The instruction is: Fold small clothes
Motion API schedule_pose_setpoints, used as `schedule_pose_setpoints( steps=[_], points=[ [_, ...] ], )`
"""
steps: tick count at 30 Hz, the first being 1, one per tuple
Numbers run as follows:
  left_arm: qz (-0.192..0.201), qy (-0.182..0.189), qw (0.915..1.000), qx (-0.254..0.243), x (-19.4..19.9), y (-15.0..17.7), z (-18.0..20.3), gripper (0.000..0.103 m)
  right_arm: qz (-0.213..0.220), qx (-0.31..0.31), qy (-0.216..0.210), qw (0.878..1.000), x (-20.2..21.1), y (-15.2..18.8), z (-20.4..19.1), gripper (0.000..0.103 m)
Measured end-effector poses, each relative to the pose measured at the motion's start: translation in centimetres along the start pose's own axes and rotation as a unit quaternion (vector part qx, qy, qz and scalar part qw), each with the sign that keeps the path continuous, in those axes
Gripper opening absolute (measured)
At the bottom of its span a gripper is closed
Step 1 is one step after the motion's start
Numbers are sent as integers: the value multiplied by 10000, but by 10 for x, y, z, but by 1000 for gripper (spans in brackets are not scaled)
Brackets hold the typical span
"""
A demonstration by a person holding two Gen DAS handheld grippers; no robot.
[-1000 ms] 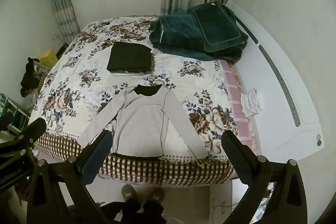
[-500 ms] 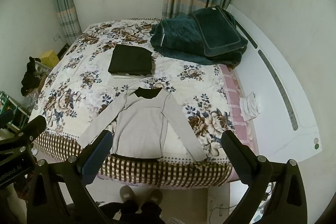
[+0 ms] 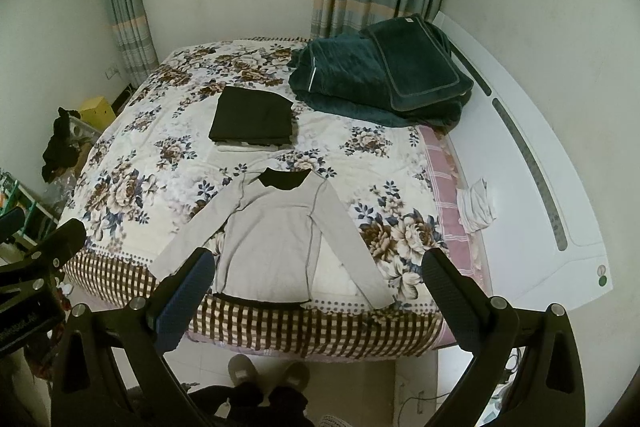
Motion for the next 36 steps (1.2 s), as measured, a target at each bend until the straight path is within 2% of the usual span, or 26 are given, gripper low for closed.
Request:
schedule_pose_setpoints(
  steps=[5, 27, 34, 36],
  points=[
    [13, -4, 10000, 5, 1, 0, 0, 103, 44, 20, -24, 10000, 8, -13, 4, 103],
    [35, 9, 10000, 18, 6, -1, -2, 103, 101, 32, -37, 9999, 12, -9, -2, 103],
    [41, 15, 10000, 25, 5, 0, -3, 103, 117, 13, -37, 9999, 14, -25, -5, 103],
    [39, 15, 10000, 28, 5, 1, -3, 103, 132, 21, -36, 9999, 15, -20, -6, 103]
  ],
)
Point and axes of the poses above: each gripper's, at about its wrist camera, not at the fingertips, and x roughly against the way its jaws point, z to its right, y to its underside, the point moved 6 cm from there along -x, roughly the way its jaws point, and after that the axes turned 11 degrees about z, right-handed, at the moved point
